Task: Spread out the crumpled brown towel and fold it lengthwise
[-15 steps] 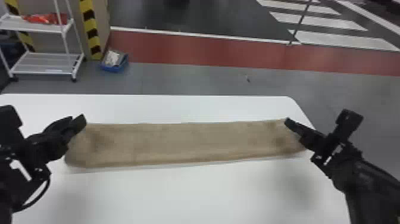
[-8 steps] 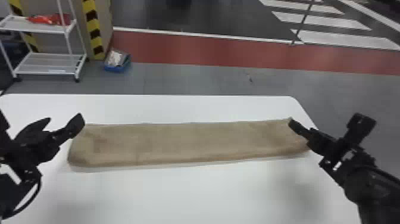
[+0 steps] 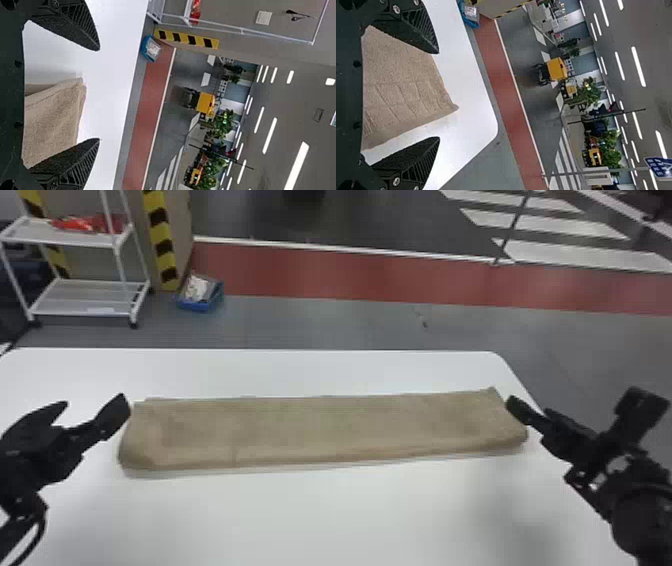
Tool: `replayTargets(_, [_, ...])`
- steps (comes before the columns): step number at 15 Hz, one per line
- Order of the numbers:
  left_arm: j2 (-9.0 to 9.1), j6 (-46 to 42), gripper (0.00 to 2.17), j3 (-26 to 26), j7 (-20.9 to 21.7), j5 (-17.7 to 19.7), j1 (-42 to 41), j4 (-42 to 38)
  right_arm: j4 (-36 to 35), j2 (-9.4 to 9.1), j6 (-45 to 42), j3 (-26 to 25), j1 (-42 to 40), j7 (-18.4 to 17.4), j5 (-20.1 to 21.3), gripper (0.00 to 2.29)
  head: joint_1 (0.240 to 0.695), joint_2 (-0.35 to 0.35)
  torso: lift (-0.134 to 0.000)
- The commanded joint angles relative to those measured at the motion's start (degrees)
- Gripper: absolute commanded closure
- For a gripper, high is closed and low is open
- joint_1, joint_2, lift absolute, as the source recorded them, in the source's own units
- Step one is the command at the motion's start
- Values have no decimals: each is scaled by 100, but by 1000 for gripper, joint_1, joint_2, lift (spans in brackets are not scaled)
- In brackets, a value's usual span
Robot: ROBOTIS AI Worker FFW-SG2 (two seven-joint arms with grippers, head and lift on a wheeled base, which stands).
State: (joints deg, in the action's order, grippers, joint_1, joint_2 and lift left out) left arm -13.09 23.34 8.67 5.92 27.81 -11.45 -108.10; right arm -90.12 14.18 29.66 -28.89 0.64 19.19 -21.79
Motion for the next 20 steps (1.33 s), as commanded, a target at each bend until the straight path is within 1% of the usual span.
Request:
replayTargets(1, [-1, 0, 80, 38, 14, 5, -147, -115, -32, 85, 89, -170, -72, 155, 17, 130, 695, -193, -124])
replayTargets(4, [-27, 71, 80, 29, 32, -30, -138, -124, 12, 393, 177, -126, -20, 542, 131, 130, 695, -207, -124])
replayTargets(5, [-45, 282, 80, 12, 23, -30, -95, -132, 38, 446, 230, -100, 7, 630, 228, 134, 695, -210, -124])
replayTargets(7, [-53, 493, 80, -6, -3, -39, -59, -132, 38, 472, 335, -117, 59, 709, 439, 191, 695, -214, -124])
replayTargets(9, [-53, 563, 80, -50, -12, -39, -33, -132, 64, 586, 405, -108, 95, 876, 658, 221, 695, -221, -124])
replayTargets(11, [-53, 633, 83, -103, -12, -65, 72, -124, 117, 595, 476, -144, 165, 1043, 966, 282, 695, -233, -124])
replayTargets(14, [-53, 668, 90, -226, -21, -144, 222, -27, 205, 692, 564, -135, 174, 1148, 1080, 282, 695, -246, -124])
replayTargets(16, [-53, 1125, 90, -261, -12, -214, 371, 52, 214, 692, 564, -152, 174, 1307, 1098, 282, 695, -255, -124])
replayTargets(19, [-53, 1125, 90, -296, -12, -258, 406, 123, 249, 692, 546, -135, 209, 1351, 1115, 282, 695, -259, -124])
replayTargets(20, [-53, 1125, 90, -296, -12, -285, 406, 131, 319, 718, 546, -100, 253, 1386, 1133, 286, 695, -259, -124])
